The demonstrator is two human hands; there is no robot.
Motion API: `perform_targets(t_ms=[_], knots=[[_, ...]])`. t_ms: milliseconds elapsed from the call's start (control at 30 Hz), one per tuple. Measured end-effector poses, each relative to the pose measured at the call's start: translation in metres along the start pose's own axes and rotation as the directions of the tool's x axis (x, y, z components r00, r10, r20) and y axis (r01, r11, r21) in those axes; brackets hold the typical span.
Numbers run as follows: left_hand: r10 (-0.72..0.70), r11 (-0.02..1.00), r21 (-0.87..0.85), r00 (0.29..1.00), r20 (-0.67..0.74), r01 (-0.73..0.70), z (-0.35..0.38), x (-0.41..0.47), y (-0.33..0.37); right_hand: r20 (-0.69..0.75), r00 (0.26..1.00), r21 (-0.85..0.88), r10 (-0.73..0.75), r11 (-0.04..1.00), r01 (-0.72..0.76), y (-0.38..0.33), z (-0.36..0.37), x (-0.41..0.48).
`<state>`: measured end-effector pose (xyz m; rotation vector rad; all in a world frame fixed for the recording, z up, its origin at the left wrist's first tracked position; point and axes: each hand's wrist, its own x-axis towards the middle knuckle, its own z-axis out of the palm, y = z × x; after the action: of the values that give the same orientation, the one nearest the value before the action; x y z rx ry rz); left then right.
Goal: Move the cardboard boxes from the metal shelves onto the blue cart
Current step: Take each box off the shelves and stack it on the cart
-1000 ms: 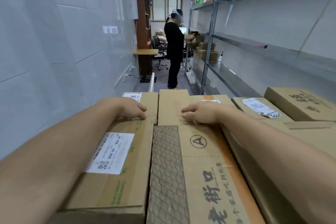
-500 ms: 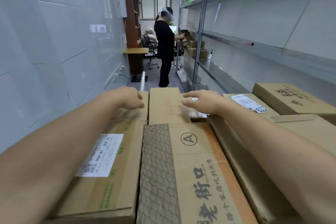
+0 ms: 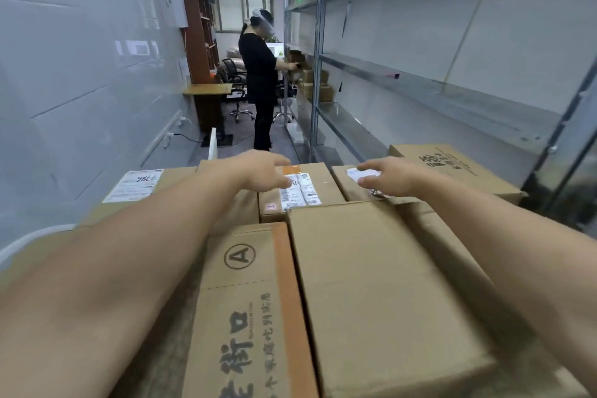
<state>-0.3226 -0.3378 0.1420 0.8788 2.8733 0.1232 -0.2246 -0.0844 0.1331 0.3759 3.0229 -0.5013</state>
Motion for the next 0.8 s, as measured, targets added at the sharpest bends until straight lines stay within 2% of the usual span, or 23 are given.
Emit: perform_targets(t_ms=[167, 367, 500, 800], knots=[[-0.041, 0.997, 0.061, 0.998, 0.057, 0.037, 0.013, 0.012, 0.026, 0.051, 0.999, -0.018, -0.013, 1.0, 0.014, 0.027, 0.0, 0.018], [-0.08, 0.996, -0.036, 0.992, 0.094, 0.084, 0.033, 0.035, 0.026, 0.13, 0.99, -0.06, -0.048, 0.997, 0.056, 0.038, 0.008, 0.043], [-0.134, 0.991, 0.036, 0.977, 0.164, 0.13, 0.043, 0.045, 0.023, 0.215, 0.975, -0.128, -0.056, 0.988, 0.084, 0.036, 0.01, 0.05], [-0.109, 0.992, 0.077, 0.98, 0.169, 0.098, 0.038, 0.047, 0.028, 0.287, 0.954, -0.185, -0.089, 0.972, 0.146, 0.041, 0.012, 0.065]])
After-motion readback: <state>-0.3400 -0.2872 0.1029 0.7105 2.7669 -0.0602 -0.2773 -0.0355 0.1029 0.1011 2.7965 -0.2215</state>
